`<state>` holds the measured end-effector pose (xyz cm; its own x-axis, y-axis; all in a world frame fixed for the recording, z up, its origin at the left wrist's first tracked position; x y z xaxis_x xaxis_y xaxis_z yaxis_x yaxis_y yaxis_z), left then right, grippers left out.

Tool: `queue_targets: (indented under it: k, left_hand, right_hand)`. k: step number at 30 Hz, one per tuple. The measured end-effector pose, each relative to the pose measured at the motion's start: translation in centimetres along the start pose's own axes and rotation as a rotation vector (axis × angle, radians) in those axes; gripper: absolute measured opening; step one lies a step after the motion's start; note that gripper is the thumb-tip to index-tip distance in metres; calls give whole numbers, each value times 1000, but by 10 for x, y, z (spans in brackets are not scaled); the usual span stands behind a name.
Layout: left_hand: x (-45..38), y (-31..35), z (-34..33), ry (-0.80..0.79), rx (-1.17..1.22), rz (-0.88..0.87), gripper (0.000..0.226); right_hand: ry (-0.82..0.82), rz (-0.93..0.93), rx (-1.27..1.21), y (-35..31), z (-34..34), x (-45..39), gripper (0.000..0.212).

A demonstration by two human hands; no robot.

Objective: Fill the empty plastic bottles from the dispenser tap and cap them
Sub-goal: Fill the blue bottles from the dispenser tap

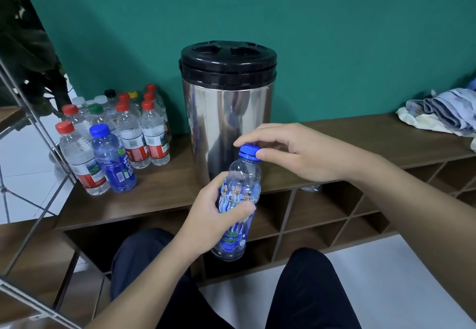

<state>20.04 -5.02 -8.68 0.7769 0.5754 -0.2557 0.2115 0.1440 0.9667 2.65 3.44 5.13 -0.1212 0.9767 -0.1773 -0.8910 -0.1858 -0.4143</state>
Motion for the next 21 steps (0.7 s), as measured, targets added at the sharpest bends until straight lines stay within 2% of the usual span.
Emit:
queue_targets:
  k: [6,14,19,21]
  left_hand:
    - [3,-25,-11,-42,112,73,50]
    - [8,-69,-17,-233,325,346,57]
    - [9,-97,-20,-226,244,390,43]
    - [8,-111,-18,-206,168,389,45]
  right_hand:
    - [6,-9,-124,14,-24,13,41]
    - [18,-49,-246,40,-60,36,41]
    - [50,-136,-259,71,-82,38,36]
    - [61,-193,-223,93,-95,34,34]
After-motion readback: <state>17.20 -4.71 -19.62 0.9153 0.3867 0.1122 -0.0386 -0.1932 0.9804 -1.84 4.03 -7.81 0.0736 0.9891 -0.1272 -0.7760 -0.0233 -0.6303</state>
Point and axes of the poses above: each hand's wrist, its own x-axis away from the middle knuckle, its own z-axis out of the back of the hand, y = z × x, the point moved 5 cm from there along -x, towards the middle knuckle, and after that the axes turned 3 degrees about x, right-handed, at the moved point
